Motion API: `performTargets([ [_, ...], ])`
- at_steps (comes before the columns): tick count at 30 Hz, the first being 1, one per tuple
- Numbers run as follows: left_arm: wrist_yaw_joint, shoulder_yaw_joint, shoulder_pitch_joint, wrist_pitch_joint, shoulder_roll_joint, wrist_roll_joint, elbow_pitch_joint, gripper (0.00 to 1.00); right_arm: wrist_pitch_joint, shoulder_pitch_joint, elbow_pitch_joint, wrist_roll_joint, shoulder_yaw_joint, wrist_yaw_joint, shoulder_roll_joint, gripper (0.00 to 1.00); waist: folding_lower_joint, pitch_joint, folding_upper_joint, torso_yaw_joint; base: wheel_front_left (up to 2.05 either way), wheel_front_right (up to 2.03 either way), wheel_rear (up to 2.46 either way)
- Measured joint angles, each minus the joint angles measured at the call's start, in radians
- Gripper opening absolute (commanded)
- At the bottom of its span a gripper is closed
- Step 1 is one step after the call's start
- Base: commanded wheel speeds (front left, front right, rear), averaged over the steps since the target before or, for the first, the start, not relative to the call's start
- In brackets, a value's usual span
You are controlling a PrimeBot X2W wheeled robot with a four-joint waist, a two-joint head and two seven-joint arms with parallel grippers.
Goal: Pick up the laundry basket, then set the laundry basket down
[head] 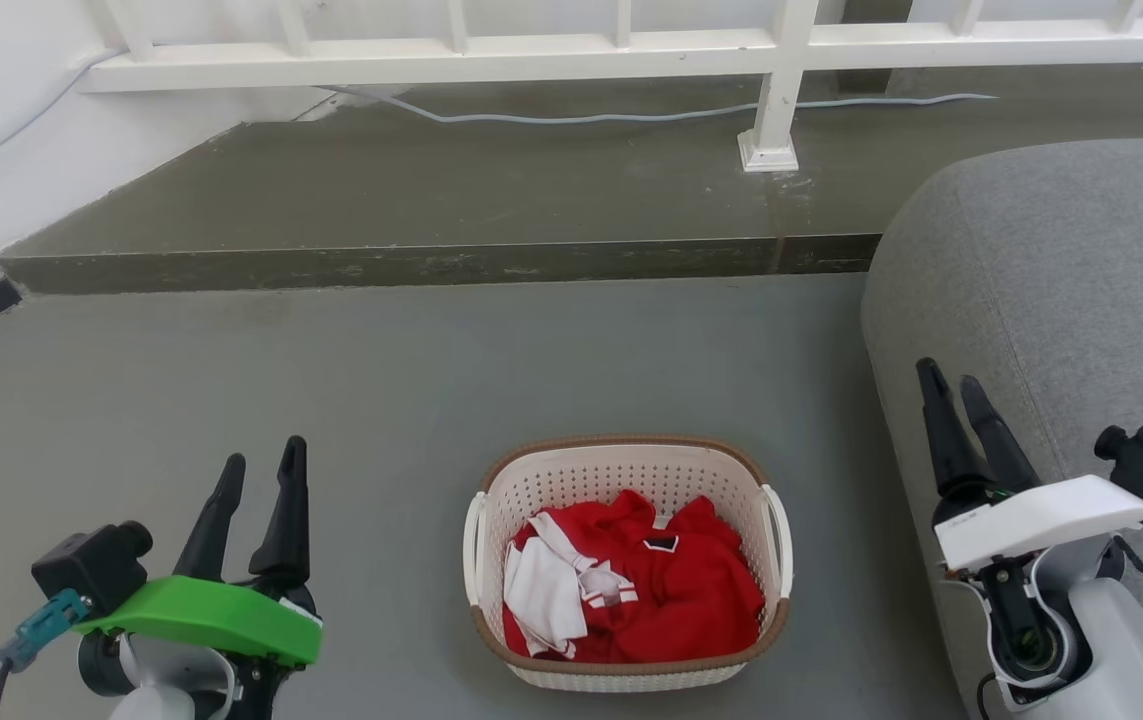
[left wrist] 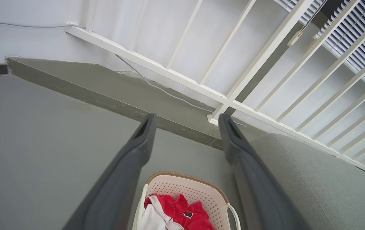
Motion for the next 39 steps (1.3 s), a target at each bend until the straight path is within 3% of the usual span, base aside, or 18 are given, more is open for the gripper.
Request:
performTargets([
  [31, -0.001, -0.051, 0.0, -0.11, -0.017, 0.419, -0.067, 1.0, -0.109, -0.002, -0.007, -0.457, 0.033, -0.001, 0.028, 1.0, 0.0, 0.002, 0.0, 0.002, 0.0, 0.0, 0.0],
  [39, -0.001, -0.057, 0.0, -0.122, -0.018, 0.477, -0.076, 1.0, -0.121, -0.008, -0.008, -0.512, 0.029, -0.001, 0.036, 1.0, 0.0, 0.004, 0.0, 0.0, 0.0, 0.0, 0.0],
])
